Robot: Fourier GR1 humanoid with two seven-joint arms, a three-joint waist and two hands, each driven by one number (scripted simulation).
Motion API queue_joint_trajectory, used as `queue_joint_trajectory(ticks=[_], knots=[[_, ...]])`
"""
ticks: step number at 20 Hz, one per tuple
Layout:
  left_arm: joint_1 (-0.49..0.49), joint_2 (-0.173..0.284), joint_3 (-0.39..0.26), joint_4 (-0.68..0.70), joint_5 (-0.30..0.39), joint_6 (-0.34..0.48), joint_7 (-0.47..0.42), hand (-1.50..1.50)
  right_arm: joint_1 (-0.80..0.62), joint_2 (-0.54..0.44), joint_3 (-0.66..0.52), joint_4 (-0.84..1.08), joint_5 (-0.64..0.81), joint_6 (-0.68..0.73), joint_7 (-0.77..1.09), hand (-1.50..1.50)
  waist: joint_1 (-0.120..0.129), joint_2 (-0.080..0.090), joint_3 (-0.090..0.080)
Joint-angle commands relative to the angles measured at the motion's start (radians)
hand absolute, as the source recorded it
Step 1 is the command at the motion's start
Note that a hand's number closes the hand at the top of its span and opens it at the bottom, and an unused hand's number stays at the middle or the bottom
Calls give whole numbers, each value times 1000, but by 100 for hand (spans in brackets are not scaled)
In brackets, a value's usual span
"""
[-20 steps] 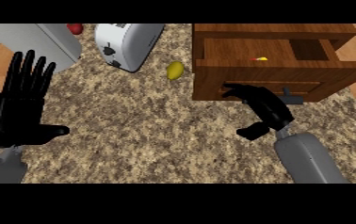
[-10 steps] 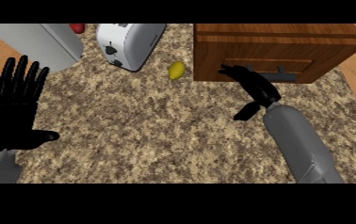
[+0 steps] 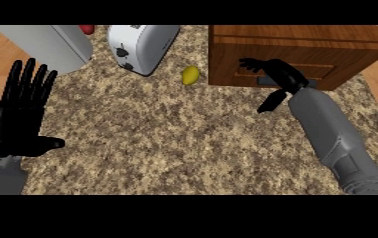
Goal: Pick up the cup, place it into the drawer and close the drawer
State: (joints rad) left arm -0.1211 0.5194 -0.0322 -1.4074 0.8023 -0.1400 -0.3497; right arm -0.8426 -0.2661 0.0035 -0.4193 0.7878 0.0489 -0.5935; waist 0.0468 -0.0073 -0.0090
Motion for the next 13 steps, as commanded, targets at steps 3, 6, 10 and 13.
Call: queue_joint_trajectory(ticks=[3,6,10,13], knots=[[-48,-21,-6,51,-30,-14,-21,-150,-134,-49,-57,154,-5,4,60,-150,34,48,12],[-15,-13,-6,-2,-36,2,-7,-150,-120,-77,-66,188,-7,5,13,-150,32,38,13],[-34,-13,2,28,-35,-19,-13,-150,-139,-97,-71,203,-6,10,12,-150,39,47,12],[-43,-41,-29,1,-63,29,-3,-150,-162,-112,-77,210,-8,28,4,-150,46,47,13]])
